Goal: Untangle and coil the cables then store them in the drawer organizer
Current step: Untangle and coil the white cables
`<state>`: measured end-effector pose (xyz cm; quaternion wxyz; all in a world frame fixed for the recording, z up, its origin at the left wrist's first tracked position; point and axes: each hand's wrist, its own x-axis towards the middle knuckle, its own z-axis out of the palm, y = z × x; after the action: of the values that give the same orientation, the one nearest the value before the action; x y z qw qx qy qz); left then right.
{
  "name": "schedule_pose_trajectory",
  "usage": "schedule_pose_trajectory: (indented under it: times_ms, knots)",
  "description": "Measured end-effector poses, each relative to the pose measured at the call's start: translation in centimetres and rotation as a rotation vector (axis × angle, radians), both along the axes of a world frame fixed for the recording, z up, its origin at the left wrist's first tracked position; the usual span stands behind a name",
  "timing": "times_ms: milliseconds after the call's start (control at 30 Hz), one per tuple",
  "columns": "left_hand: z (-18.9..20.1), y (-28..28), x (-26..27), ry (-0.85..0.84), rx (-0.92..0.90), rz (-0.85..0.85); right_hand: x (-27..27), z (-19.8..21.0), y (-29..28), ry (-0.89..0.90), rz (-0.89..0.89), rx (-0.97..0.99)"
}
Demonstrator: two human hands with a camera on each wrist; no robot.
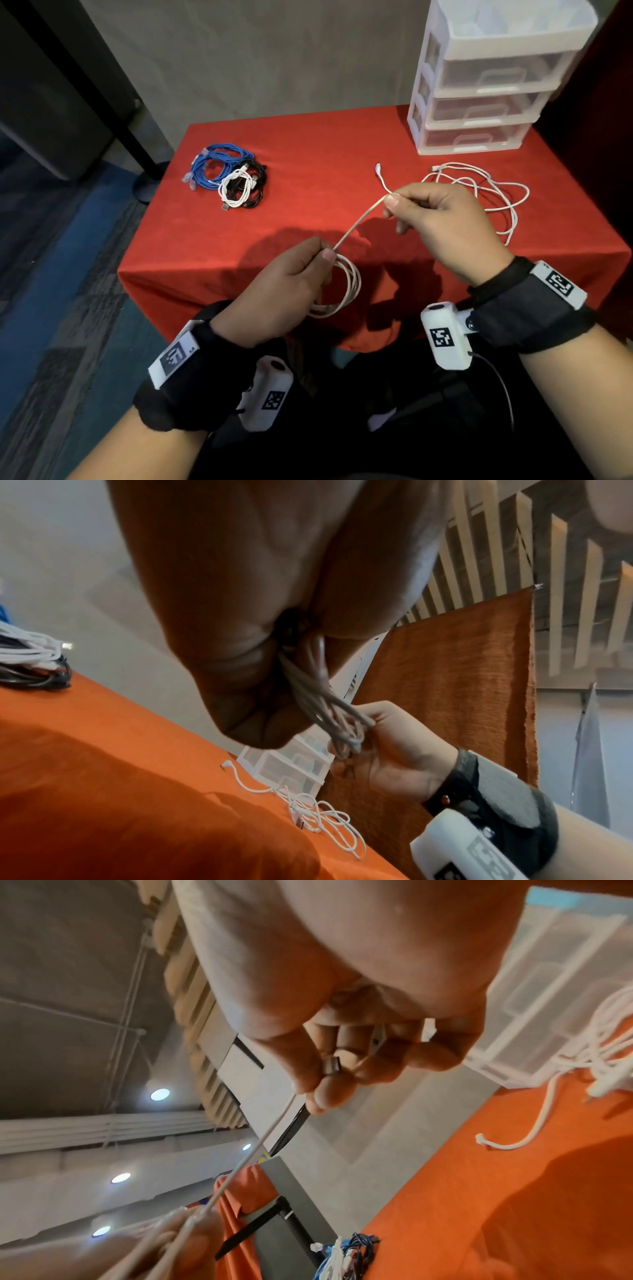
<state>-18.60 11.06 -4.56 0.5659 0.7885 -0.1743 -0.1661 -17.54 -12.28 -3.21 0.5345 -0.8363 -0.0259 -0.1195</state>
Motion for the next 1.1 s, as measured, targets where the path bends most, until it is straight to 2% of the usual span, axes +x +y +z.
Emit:
schedule_pose_trajectory:
  times_ms: [100, 133, 233, 333, 400, 500, 533, 733, 833, 900, 1000, 1100]
  knots:
    - [-0.1, -0.2, 0.5, -0.029, 0.026, 0.021, 0.0, -0.9, -0.5, 0.038, -0.026, 0.022]
    - [-0.3, -0.3, 0.5, -0.044, 0.03, 0.036, 0.0, -1.3, -0.7, 0.027, -0.041, -0.033]
    - [-0.6, -0.3, 0.3, -0.137, 0.071, 0.083, -1.3, -1.6, -0.1, -0.094, -0.141, -0.414]
    - [-0.5, -0.7, 0.1, -0.23, 0.124, 0.115, -3.9, -1.6, 2.7, -0.212, -0.084, -0.506]
    - [0.0, -1.2, -0.1, -0.279, 0.123, 0.142, -4.8, -2.6, 4.5, -0.203, -0.02, -0.389]
    - [0.2, -1.6, -0.1, -0.288, 0.082, 0.173, -4.7, -3.7, 5.4, -0.01, 0.108, 0.104]
    - [0.1, -1.7, -0.1, -0.258, 0.049, 0.183, -4.6, -3.6, 5.4, 0.017, 0.105, 0.156]
    - [0.8, -2.2, -0.8, 0.141, -0.384, 0.213, -3.9, -3.5, 6.0, -0.093, 0.026, 0.131]
    - [1.8, -2.4, -0.6, 0.26, -0.483, 0.158, -3.6, -3.3, 5.3, -0.129, 0.021, 0.108]
    - [2.2, -2.2, -0.3, 0.255, -0.419, 0.114, -3.4, -2.9, 4.7, -0.127, 0.027, 0.121]
    - [2.3, -1.8, -0.1, 0.099, -0.192, 0.063, -3.5, -2.6, 4.5, -0.101, 0.068, 0.123]
    - [2.0, -1.4, 0.0, 0.083, -0.164, 0.098, -3.8, -2.3, 4.4, -0.102, 0.105, 0.162]
